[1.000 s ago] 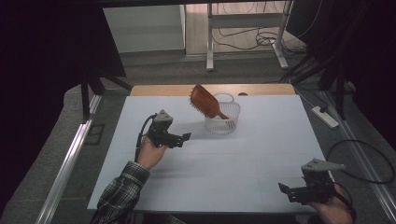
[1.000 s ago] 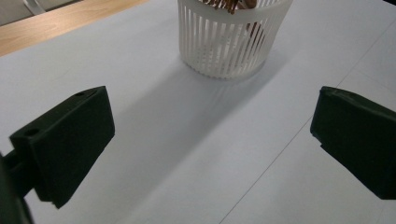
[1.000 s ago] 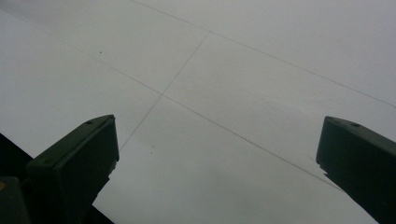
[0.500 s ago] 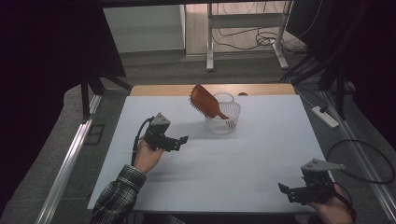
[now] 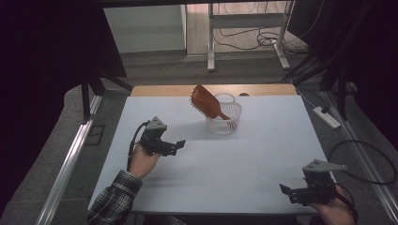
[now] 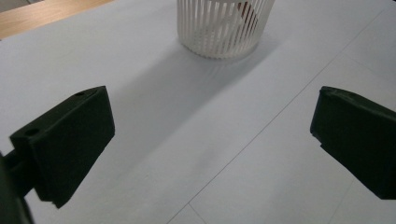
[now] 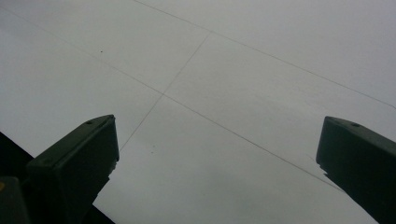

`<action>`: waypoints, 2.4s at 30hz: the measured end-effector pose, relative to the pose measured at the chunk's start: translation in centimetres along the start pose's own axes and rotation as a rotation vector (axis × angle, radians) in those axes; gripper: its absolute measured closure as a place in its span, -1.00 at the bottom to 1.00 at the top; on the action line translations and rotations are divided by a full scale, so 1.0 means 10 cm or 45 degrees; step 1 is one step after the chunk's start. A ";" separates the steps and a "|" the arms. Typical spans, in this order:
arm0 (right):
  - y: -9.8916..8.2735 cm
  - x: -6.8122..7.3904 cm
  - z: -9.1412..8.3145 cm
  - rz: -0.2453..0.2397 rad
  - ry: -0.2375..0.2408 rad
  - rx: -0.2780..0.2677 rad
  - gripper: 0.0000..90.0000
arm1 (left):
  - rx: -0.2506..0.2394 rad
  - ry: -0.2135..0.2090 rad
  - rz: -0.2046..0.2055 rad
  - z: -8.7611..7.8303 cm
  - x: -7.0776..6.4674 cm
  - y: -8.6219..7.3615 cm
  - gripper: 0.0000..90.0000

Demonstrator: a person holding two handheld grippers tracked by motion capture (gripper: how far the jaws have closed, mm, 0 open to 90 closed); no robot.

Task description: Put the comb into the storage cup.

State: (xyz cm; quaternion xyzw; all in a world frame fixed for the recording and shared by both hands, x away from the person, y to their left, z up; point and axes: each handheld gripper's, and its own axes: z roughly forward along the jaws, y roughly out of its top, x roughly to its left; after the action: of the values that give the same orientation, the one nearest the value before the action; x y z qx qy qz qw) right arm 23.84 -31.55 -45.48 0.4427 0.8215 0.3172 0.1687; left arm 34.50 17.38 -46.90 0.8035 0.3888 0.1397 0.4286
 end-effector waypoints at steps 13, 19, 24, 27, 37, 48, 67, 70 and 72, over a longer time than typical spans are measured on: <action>0.00 0.00 0.00 -0.003 0.001 0.002 -1.00 | -0.001 -0.006 -0.017 -0.11 -0.02 -0.09 -1.00; 0.00 0.00 0.00 -0.004 0.001 0.002 -1.00 | -0.003 0.003 -0.026 -0.18 -0.03 -0.14 -1.00; 0.00 0.00 0.00 -0.003 0.000 0.002 -1.00 | -0.002 0.006 -0.030 -0.22 -0.04 -0.17 -1.00; 0.00 0.00 0.00 0.000 -0.003 -0.002 -1.00 | -0.004 0.009 -0.037 -0.25 -0.04 -0.20 -1.00; 0.00 0.00 0.00 0.000 -0.004 -0.002 -1.00 | -0.004 0.018 -0.057 -0.35 -0.05 -0.29 -1.00; 0.00 0.00 0.00 0.003 -0.010 -0.004 -1.00 | 0.005 0.031 -0.071 -0.44 -0.07 -0.37 -1.00; 0.00 0.01 0.00 -0.003 -0.013 -0.004 -1.00 | 0.002 0.049 -0.113 -0.66 -0.10 -0.55 -1.00; 0.00 0.01 0.00 -0.003 -0.012 -0.004 -1.00 | 0.002 0.056 -0.113 -0.69 -0.10 -0.58 -1.00; 0.00 0.01 0.00 -0.003 -0.013 -0.004 -1.00 | 0.000 0.060 -0.114 -0.71 -0.11 -0.60 -1.00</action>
State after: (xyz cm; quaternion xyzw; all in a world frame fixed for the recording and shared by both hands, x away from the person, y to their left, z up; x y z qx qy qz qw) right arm 23.78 -31.51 -45.45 0.4432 0.8207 0.3161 0.1738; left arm 26.81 22.66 -47.30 0.7819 0.4343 0.1392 0.4250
